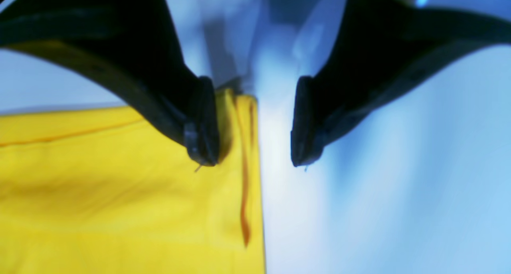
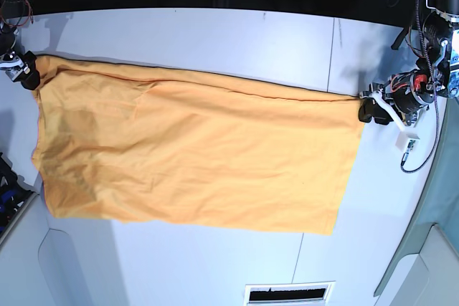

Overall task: Layout the t-shirt on the table in an organized manner, then fold the t-shirt properly
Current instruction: 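Lower the held edge and drag it to straighten the shirt flat, then lift the shirt's opposite edge with both grippers and fold it over lengthwise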

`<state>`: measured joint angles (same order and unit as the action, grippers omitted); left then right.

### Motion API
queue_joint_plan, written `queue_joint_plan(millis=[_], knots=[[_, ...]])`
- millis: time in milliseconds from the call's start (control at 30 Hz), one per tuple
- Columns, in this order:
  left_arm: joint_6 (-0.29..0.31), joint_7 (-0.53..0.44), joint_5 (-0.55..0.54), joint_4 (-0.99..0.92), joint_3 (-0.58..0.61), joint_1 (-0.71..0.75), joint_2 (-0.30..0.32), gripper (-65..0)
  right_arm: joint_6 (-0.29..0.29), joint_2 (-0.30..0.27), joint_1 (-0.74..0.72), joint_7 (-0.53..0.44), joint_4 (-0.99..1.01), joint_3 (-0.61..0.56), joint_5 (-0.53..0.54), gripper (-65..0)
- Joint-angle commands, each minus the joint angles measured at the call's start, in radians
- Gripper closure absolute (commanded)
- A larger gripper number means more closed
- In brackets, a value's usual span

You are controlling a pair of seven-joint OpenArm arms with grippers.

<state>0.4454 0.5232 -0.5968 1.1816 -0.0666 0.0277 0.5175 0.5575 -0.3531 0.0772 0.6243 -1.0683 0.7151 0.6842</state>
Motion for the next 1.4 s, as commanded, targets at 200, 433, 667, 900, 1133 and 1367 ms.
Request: queue_joint_plan(millis=[200,433,667,900,1133,1367], knots=[[0.129,-0.014,-0.020,-0.056,-0.008,-0.011,-0.020,-32.7,0.019,-0.010,-0.002,0.038,-0.003,-0.044,0.050,-44.5],[0.190,-0.003,-0.019,-0.056,-0.005,-0.010,-0.068,0.0,0.019,-0.010,-0.002,0.088,-0.029,-0.043,0.057,-6.1],[0.253,0.002,-0.053,-0.032,-0.005,0.049,-0.009,0.0,0.019,-0.015,0.023,0.282,-0.121,-0.040,0.103,0.0],[0.253,0.001,-0.102,0.113,-0.005,0.226,0.072,0.0,0.023,-0.015,0.151,0.285,-0.264,-0.040,0.139,0.0],[0.253,0.000,-0.102,0.171,-0.007,0.305,0.103,0.0,0.023,-0.015,0.229,0.262,-0.308,-0.040,0.131,0.0],[0.253,-0.003,-0.102,0.173,-0.007,0.299,0.103,-11.0,0.023,-0.016,0.228,0.222,-0.308,-0.040,0.123,-3.9]])
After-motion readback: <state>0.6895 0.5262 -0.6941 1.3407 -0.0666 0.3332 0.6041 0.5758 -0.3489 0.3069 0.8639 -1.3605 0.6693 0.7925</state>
